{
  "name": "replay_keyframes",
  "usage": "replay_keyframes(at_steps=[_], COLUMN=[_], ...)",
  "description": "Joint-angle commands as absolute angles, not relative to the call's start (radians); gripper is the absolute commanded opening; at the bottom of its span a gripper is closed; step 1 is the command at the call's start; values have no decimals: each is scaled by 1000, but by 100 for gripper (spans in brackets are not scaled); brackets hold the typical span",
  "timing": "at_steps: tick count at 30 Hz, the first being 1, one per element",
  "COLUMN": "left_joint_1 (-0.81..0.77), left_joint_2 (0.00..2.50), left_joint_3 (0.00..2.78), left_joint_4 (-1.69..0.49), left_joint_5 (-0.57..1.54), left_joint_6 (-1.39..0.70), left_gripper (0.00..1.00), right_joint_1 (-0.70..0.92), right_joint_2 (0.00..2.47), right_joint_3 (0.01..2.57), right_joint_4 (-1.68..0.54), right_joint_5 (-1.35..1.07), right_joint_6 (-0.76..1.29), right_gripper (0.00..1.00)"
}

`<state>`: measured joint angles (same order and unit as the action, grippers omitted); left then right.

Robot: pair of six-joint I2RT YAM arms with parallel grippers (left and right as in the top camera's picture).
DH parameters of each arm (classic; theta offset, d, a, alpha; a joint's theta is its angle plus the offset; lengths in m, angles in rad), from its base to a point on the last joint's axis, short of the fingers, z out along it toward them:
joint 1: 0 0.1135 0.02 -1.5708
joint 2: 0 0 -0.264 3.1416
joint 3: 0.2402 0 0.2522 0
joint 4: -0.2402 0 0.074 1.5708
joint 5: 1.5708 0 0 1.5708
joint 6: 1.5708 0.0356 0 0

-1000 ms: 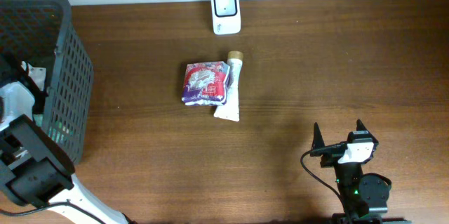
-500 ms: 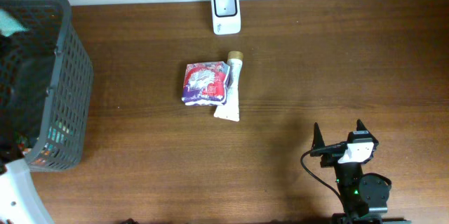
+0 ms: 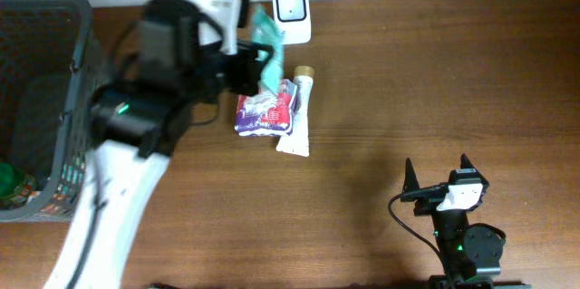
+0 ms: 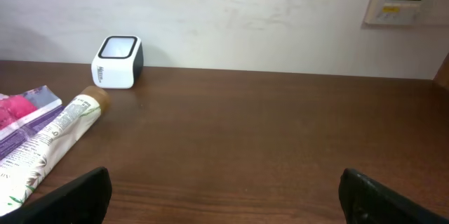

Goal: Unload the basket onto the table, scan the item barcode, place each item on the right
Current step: 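Carry the mint-green pack and place it beside the tube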

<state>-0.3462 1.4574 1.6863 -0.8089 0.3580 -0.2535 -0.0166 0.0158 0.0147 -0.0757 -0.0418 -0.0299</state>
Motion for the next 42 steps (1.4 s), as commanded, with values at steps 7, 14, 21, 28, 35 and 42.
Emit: replay_keyframes(at_steps=[7,14,21,28,35,42], left_joint_1=[-445,-445,-445,-444,-445,-444], left_joint_2=[1811,1927,2039,2048,2048,2096], left_joint_3=[1687,1687,1687,1687,1687,1686], left_joint_4=[-851,-878,-880,-922,-828,-794], left_joint_5=[265,265,210,-180,-54,-41], left_joint_6=[-237,-245,-325,-363,-340,-286], left_gripper=[0,0,0,0,0,2], right_joint_1=[-7,-7,-7,-7,-7,-7], right_joint_2=[9,9,9,9,9,9], right_joint_3=[6,6,6,6,6,6], right_joint_4=[-78,-78,-78,-78,-78,-78], right_joint_5=[-44,-44,-44,-44,-44,-44], right_joint_6=[-29,-29,-29,-29,-29,-29], right_gripper=[99,99,99,99,99,99])
